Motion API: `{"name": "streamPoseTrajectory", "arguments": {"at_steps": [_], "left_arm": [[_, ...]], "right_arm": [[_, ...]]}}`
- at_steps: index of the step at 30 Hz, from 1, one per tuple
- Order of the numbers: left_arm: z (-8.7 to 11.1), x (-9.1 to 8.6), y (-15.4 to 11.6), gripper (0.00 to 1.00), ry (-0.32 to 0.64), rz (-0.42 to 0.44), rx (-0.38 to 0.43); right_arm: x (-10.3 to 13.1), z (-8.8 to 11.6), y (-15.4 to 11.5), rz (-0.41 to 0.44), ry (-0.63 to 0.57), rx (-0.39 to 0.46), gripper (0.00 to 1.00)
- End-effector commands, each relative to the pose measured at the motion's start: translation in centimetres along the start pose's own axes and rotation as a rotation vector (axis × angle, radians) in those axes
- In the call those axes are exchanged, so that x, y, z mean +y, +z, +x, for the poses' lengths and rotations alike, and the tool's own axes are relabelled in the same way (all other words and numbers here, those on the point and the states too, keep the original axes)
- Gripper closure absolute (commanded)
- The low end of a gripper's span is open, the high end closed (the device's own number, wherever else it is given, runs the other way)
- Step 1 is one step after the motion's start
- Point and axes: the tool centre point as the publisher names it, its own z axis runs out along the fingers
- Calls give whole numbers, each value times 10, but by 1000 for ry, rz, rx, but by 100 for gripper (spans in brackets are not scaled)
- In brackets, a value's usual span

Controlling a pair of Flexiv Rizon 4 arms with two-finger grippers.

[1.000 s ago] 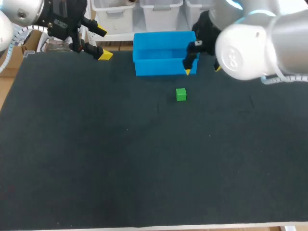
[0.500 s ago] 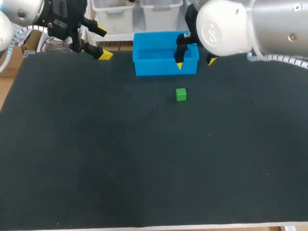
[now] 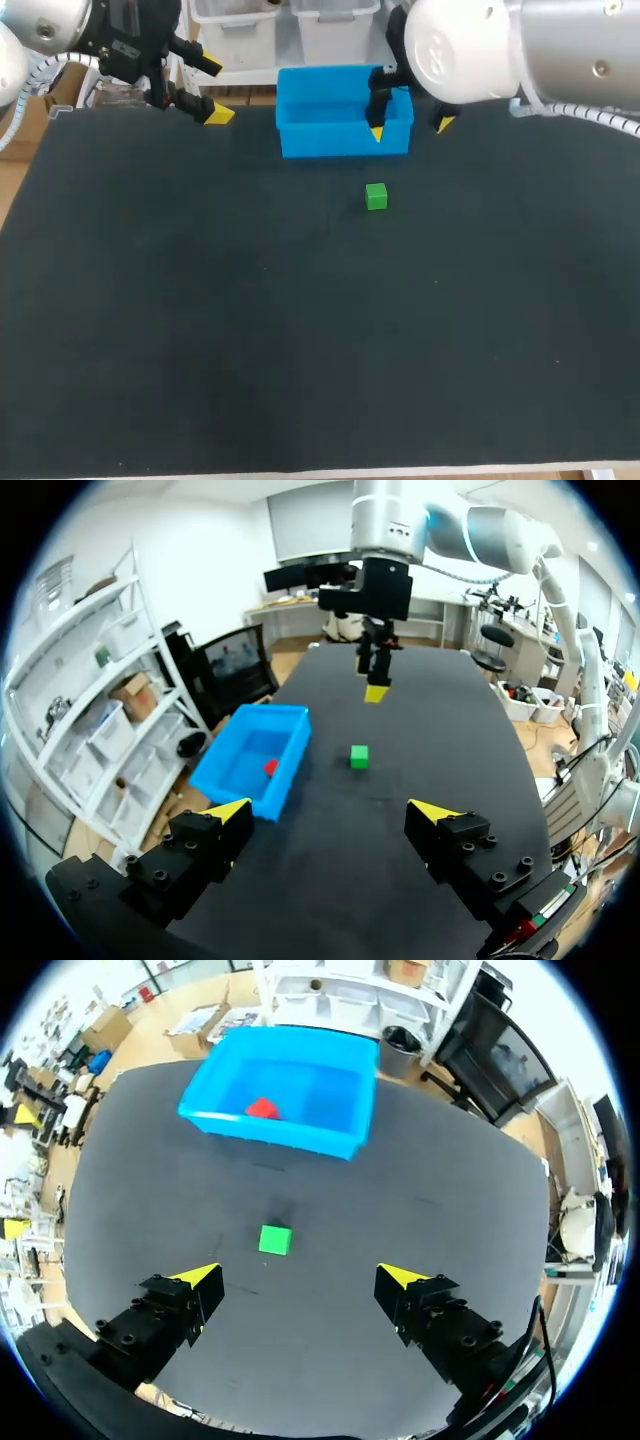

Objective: Use the left arm to pick the red cube and place it into the blue plastic box first, then use the right arm to grasp the green cube and put it into the same blue plastic box after the first action is fully finished.

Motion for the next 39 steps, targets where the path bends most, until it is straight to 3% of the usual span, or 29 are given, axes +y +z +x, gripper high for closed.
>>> {"name": "streamPoseTrajectory", "arguments": {"at_steps": [1, 9, 23, 39], "left_arm": [[0, 2, 0, 0, 1, 3, 2], [0, 2, 0, 0, 1, 3, 2], [0, 2, 0, 0, 1, 3, 2], [0, 2, 0, 0, 1, 3, 2]], "right_arm": [[0, -2, 1, 33, 20, 21, 0], [-5, 2, 9, 41, 72, 64, 0], [29, -6, 21, 21, 16, 92, 0], [36, -10, 24, 53, 64, 136, 0]]}}
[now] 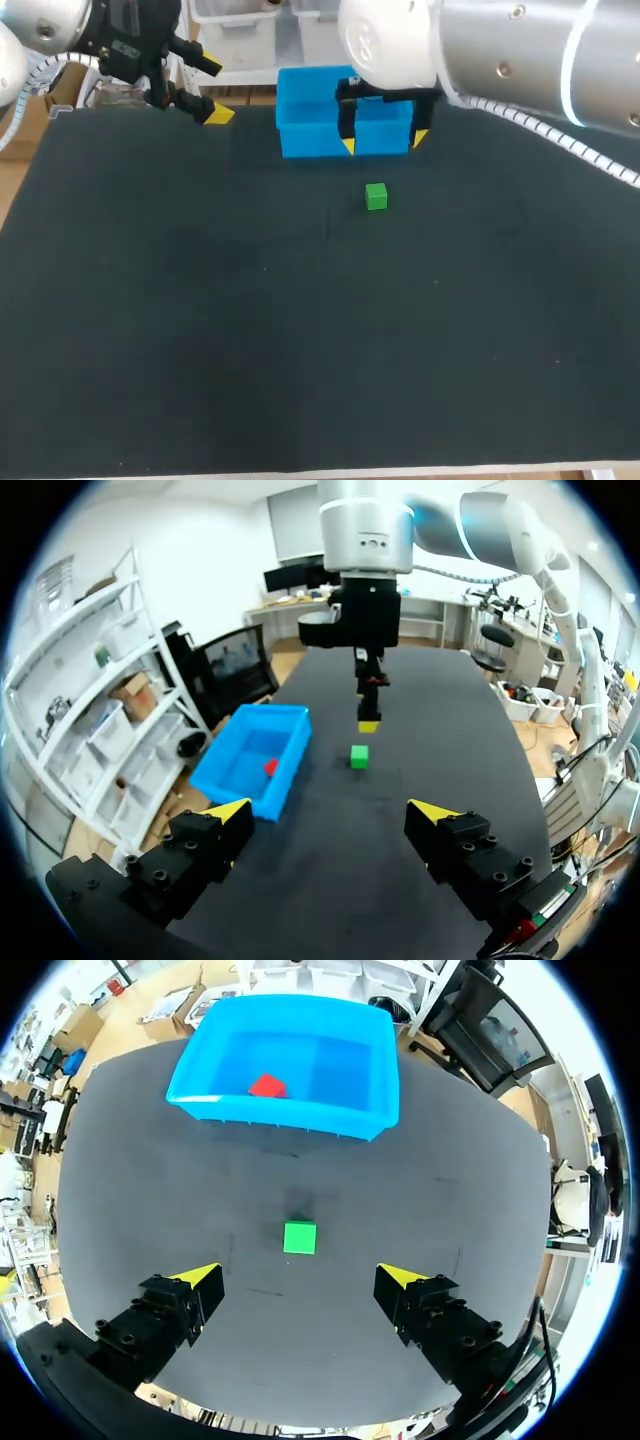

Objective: Use the left arm to pick the red cube and place it into the blue plastic box first, then use the right arm to grasp the green cube and put it into the same blue plastic box after the first action is fully finished.

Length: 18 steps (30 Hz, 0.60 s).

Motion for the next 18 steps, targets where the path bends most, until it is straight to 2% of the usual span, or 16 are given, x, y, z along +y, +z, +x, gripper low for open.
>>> {"name": "streamPoseTrajectory", "arguments": {"at_steps": [1, 15, 18], "left_arm": [[0, 1, 0, 0, 1, 3, 2], [0, 1, 0, 0, 1, 3, 2], [0, 1, 0, 0, 1, 3, 2]], "right_arm": [[1, -5, 0, 2, 1, 13, 0], [1, -5, 0, 2, 1, 13, 0], [1, -7, 12, 8, 36, 5, 0]]}}
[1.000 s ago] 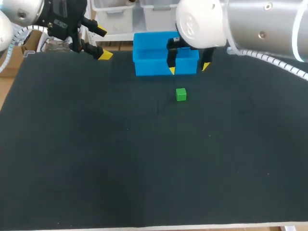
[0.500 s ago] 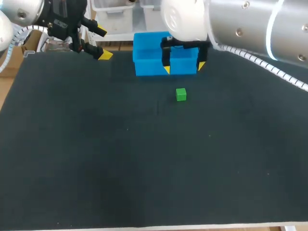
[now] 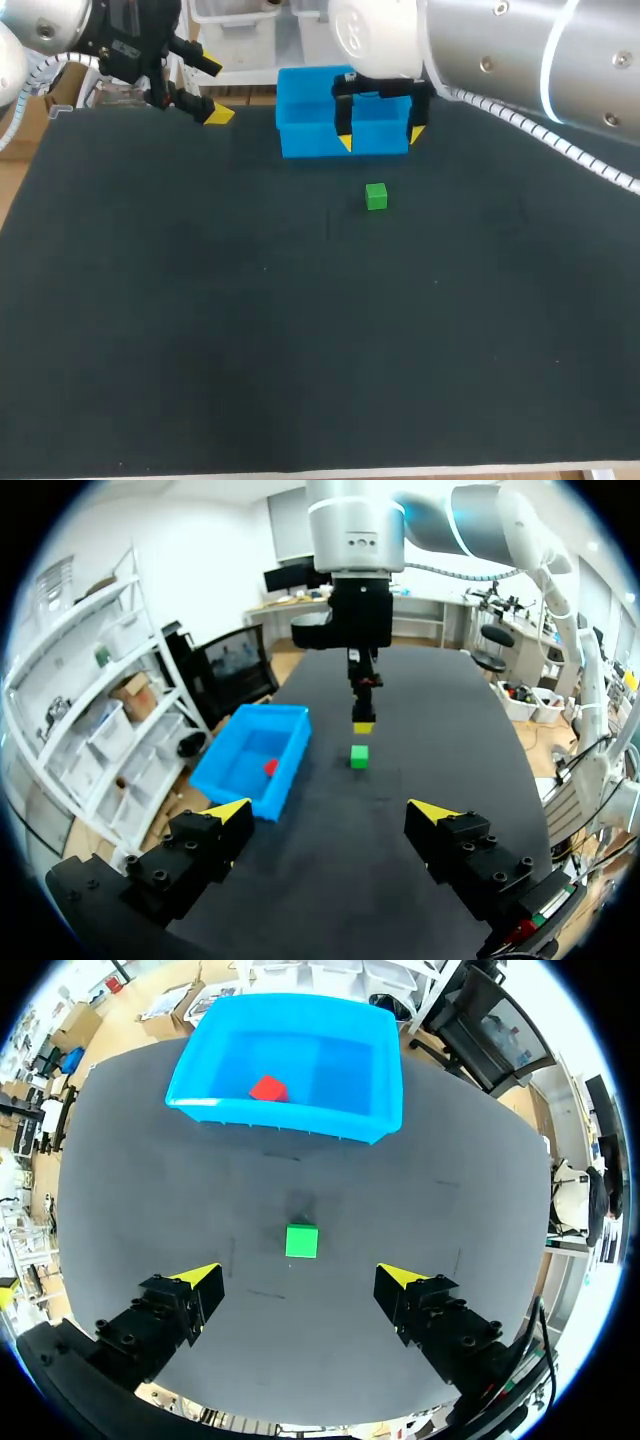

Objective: Use the left arm to pick the red cube and place it into the blue plastic box first, then use the right arm to grasp the green cube and put it into the same blue plastic box after the first action is fully finished.

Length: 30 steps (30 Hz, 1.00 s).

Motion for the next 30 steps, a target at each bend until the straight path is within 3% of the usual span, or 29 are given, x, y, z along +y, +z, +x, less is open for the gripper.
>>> {"name": "streamPoseTrajectory", "arguments": {"at_steps": [1, 21, 30], "left_arm": [[0, 1, 0, 0, 1, 3, 2], [0, 1, 0, 0, 1, 3, 2], [0, 1, 0, 0, 1, 3, 2]], "right_arm": [[-1, -1, 13, -8, 22, -10, 0], [-7, -7, 53, -19, 29, 17, 0], [-5, -6, 71, -9, 31, -34, 0]]}}
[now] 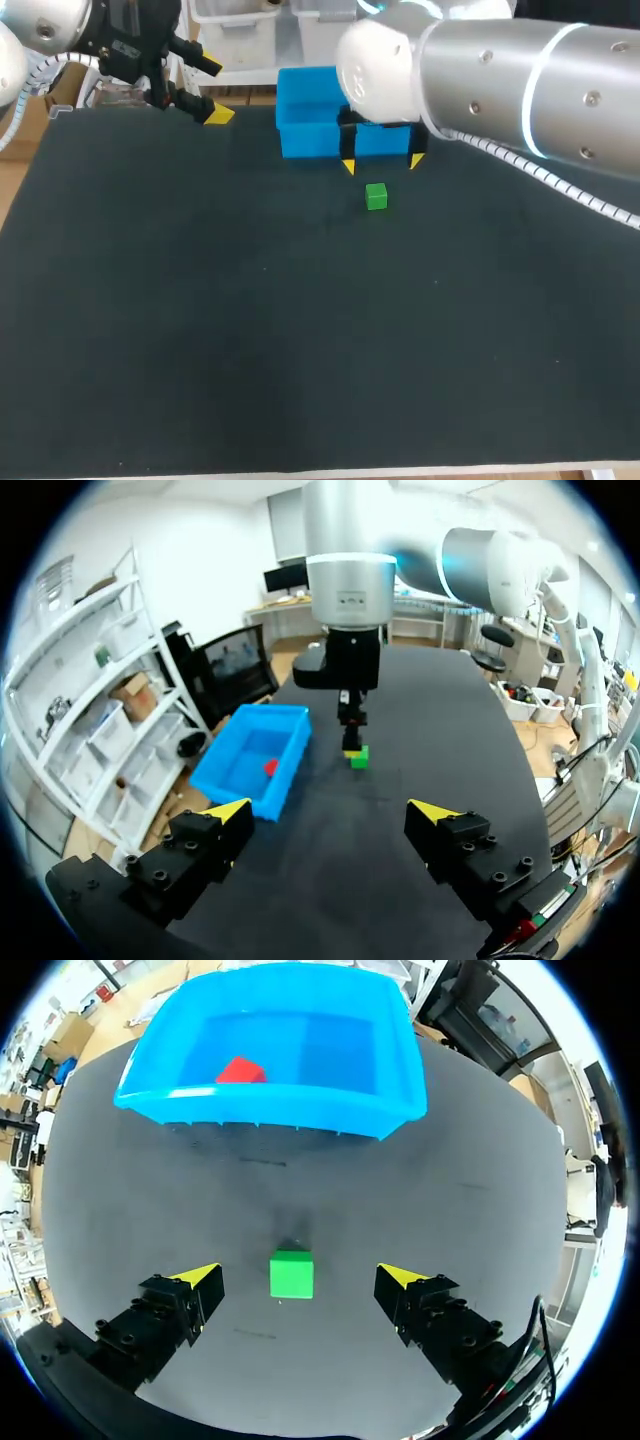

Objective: Use the left arm to pick the red cube and place it into the blue plastic box first, then use the right arm to grasp the green cube and put it into the same blue plastic box after the first action is fully finished.

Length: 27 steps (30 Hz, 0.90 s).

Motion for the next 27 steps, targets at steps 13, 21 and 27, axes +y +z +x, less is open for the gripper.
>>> {"name": "streamPoseTrajectory", "arguments": {"at_steps": [13, 21, 27], "left_arm": [[0, 1, 0, 0, 1, 3, 2], [0, 1, 0, 0, 1, 3, 2], [0, 1, 0, 0, 1, 3, 2]], "right_arm": [[1, 10, 31, 27, 8, -26, 0], [-2, 9, 44, 9, 9, -13, 0], [-3, 6, 51, 15, 14, 1, 0]]}}
